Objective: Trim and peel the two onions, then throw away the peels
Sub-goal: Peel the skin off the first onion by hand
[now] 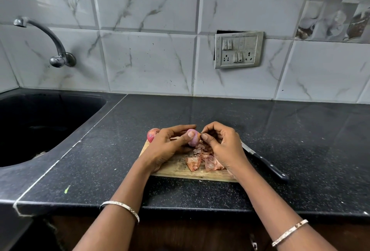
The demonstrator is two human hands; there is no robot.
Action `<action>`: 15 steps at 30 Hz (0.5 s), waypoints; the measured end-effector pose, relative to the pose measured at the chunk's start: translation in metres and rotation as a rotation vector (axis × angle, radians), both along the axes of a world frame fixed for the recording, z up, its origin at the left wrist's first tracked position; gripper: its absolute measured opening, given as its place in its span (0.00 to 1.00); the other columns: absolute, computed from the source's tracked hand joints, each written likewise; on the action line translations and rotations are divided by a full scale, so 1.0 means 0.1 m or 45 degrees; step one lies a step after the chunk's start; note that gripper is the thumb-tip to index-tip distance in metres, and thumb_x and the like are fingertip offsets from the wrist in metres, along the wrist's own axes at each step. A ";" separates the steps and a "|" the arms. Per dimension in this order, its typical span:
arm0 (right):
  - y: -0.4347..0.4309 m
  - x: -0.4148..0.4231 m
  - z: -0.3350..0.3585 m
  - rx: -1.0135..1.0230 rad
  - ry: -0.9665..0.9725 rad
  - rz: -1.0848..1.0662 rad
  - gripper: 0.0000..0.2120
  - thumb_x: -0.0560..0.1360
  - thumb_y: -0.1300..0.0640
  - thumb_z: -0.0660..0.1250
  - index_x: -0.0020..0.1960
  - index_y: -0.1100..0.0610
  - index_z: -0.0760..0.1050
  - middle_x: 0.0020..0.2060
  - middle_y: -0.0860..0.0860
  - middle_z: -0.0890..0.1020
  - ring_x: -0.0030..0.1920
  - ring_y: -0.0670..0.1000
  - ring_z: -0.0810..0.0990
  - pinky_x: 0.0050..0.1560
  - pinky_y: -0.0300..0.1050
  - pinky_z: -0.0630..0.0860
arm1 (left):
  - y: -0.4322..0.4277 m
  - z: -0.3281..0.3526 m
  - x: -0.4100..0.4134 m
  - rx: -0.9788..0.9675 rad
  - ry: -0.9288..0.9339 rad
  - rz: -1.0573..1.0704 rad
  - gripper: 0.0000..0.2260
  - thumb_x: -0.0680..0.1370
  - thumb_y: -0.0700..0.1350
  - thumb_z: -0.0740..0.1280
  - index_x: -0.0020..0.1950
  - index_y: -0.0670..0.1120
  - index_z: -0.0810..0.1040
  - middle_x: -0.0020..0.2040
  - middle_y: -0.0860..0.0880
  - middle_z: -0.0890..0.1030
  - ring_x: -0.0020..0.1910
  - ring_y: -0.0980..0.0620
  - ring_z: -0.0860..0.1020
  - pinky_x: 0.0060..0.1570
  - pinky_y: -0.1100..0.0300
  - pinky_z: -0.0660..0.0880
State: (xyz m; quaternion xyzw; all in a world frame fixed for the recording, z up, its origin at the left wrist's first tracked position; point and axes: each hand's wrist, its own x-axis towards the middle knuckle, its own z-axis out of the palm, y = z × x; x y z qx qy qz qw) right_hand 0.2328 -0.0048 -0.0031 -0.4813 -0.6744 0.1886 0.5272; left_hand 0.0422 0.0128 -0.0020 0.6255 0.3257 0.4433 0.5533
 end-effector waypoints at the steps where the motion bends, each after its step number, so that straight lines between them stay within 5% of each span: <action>1: 0.00 0.00 0.00 -0.001 -0.005 -0.001 0.06 0.76 0.63 0.72 0.44 0.53 0.80 0.38 0.46 0.84 0.42 0.44 0.82 0.45 0.41 0.78 | 0.00 0.00 -0.01 0.015 0.016 0.001 0.17 0.78 0.48 0.71 0.66 0.47 0.80 0.57 0.44 0.85 0.57 0.45 0.84 0.57 0.52 0.81; 6: -0.04 -0.02 0.02 0.007 -0.074 0.014 0.06 0.76 0.63 0.72 0.43 0.53 0.80 0.36 0.43 0.83 0.39 0.39 0.80 0.41 0.30 0.72 | 0.01 -0.02 0.00 -0.063 -0.035 -0.051 0.17 0.79 0.42 0.69 0.68 0.42 0.78 0.56 0.41 0.86 0.58 0.45 0.84 0.60 0.55 0.80; 15: -0.03 -0.03 0.02 0.007 -0.108 -0.010 0.06 0.76 0.63 0.73 0.43 0.52 0.80 0.35 0.41 0.83 0.38 0.39 0.80 0.40 0.29 0.72 | 0.03 -0.02 0.01 -0.077 -0.019 -0.073 0.15 0.82 0.40 0.66 0.70 0.42 0.76 0.58 0.42 0.85 0.60 0.46 0.83 0.62 0.56 0.79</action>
